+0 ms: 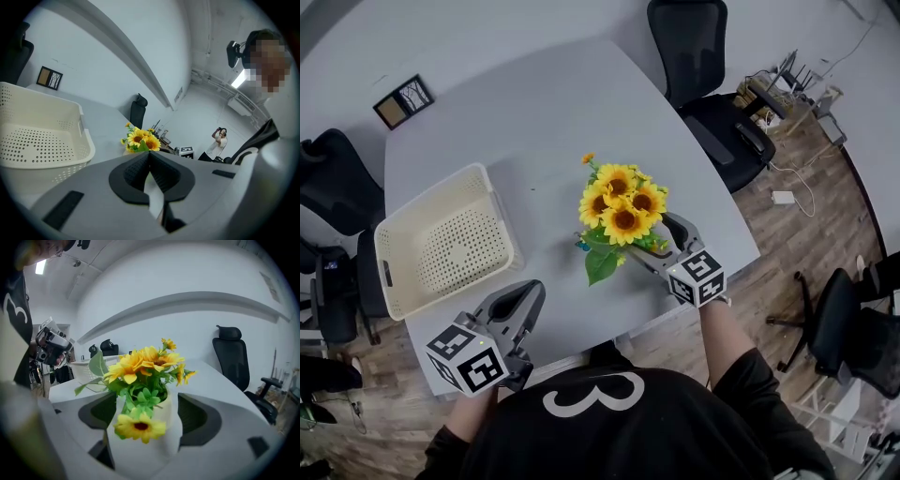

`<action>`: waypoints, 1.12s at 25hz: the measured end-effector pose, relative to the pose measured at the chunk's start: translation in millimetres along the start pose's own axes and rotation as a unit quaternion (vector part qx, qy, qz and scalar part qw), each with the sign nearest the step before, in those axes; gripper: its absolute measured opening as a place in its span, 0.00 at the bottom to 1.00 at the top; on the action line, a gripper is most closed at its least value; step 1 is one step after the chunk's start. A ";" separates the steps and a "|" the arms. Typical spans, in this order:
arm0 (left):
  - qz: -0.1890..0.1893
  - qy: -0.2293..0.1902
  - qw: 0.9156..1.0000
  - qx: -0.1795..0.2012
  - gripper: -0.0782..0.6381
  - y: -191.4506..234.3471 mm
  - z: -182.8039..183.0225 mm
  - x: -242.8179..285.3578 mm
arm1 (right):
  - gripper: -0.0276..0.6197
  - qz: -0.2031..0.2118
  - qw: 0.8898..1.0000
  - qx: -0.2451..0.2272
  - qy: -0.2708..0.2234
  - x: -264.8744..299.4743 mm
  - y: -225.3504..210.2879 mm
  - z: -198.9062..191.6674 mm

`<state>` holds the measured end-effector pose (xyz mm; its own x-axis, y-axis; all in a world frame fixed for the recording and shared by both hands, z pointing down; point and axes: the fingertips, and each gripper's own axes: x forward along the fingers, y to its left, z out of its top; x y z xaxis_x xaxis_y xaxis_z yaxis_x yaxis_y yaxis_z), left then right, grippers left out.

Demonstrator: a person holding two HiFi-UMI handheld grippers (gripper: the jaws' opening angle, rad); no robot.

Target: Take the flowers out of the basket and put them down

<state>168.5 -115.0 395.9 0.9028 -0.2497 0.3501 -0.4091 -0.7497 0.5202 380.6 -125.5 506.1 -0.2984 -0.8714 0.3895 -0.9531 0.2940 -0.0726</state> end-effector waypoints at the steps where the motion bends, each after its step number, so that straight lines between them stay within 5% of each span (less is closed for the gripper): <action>1: -0.001 -0.002 1.000 0.002 0.13 -1.7 -2.7 -5.0 | 0.65 -0.005 1.000 -0.003 -0.001 -6.5 0.7 -1.0; 11: -0.015 -0.018 1.000 0.011 0.13 -10.6 -4.6 -42.3 | 0.65 -0.042 0.997 -0.034 -0.052 -57.3 27.1 45.3; 19: -0.034 -0.038 0.998 0.035 0.13 -37.9 -3.6 -90.4 | 0.64 0.008 0.991 -0.058 -0.117 -100.3 123.2 107.1; 25: -0.048 -0.054 0.996 0.052 0.13 -57.0 -8.1 -132.9 | 0.41 0.040 0.985 -0.094 -0.140 -126.9 210.2 127.7; 28: -0.055 -0.061 0.995 0.062 0.13 -66.0 -15.8 -152.6 | 0.19 0.055 0.980 -0.103 -0.160 -143.1 247.3 132.3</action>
<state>55.6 -17.8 320.5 0.9537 -0.2291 0.1947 -0.2942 -0.8445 0.4475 180.9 19.9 310.9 -0.4307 -0.8989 0.0801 -0.8936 0.4372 0.1013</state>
